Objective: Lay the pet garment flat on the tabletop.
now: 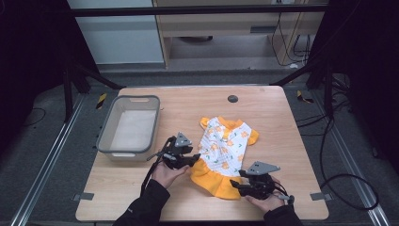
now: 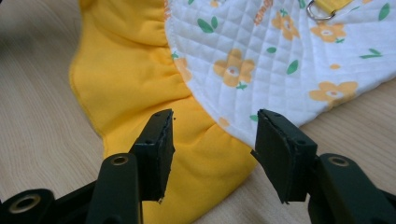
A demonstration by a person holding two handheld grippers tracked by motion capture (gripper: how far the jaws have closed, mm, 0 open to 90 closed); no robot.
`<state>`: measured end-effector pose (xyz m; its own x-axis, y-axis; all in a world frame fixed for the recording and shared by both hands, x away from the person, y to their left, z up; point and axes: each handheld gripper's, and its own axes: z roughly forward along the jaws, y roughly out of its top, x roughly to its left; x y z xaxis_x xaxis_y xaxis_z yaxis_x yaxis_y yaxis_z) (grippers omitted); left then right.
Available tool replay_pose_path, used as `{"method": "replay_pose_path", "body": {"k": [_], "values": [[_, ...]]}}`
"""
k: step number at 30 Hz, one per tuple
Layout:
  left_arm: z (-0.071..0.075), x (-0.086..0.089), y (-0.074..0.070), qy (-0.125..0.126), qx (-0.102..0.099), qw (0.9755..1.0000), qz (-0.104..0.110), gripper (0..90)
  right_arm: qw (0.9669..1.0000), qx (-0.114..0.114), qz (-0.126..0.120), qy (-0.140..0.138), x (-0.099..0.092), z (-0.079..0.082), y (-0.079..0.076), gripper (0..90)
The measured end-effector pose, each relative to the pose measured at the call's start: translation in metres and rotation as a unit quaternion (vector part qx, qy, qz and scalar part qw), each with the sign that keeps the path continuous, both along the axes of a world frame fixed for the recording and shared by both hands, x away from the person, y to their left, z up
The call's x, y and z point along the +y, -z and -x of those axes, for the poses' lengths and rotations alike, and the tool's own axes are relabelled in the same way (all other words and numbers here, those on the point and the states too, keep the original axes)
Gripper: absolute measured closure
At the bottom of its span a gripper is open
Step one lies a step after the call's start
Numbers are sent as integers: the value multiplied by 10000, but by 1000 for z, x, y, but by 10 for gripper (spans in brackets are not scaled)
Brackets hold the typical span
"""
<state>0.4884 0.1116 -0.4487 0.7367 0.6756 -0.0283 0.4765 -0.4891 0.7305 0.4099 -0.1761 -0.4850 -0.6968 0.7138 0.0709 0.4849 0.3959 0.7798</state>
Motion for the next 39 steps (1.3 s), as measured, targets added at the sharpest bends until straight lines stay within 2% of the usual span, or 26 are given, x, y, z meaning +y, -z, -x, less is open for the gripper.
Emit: {"method": "replay_pose_path", "body": {"k": [1, 2, 8, 11, 14, 17, 19, 21, 22, 24, 26, 28, 32, 36, 38, 39], "values": [[2, -1, 6, 4, 57, 9999, -90, 558, 10000, 37, 53, 16, 1, 0, 3, 470], [2, -1, 6, 4, 57, 9999, -90, 558, 10000, 37, 53, 16, 1, 0, 3, 470], [7, -7, 23, -16, 72, 9991, -408, 586, 9997, 96, 237, -11, 3, -1, 10, 514], [8, -9, 27, -51, 46, 9987, -509, 658, 9993, 129, 363, -1, 4, -1, 12, 565], [10, -10, 30, -126, 121, 9983, -562, 763, 9989, 171, 445, 12, 4, -2, 13, 636], [10, -11, 29, -132, 163, 9981, -575, 848, 9986, 218, 483, 8, 4, -2, 13, 746], [10, -11, 28, -153, 190, 9981, -559, 856, 9984, 274, 495, 11, 3, -3, 12, 845], [11, -10, 26, -165, 246, 9983, -495, 859, 9983, 365, 447, 28, 2, -3, 9, 873], [11, -10, 26, -165, 246, 9983, -495, 859, 9984, 376, 425, 26, 1, -3, 8, 878], [12, -4, 19, -177, 259, 9989, -340, 859, 9988, 362, 313, 33, -2, -4, 3, 887], [12, -3, 17, -172, 278, 9990, -294, 858, 9995, 280, 168, 39, -6, -4, -4, 890], [14, 1, 7, -164, 265, 9994, -133, 857, 9997, 224, 15, 55, -11, -4, -10, 893], [21, 1, -1, -106, 264, 9996, -84, 852, 9998, 161, -130, 63, -18, -4, -20, 894], [29, 0, -1, -63, 272, 9996, -96, 847, 9997, 125, -208, 38, -23, -3, -27, 893], [35, -2, 1, -47, 322, 9994, -80, 846, 9997, 125, -206, 54, -26, -2, -30, 892], [40, -3, 5, -50, 415, 9991, -71, 844, 9997, 190, -159, 52, -29, -2, -30, 891]]}}
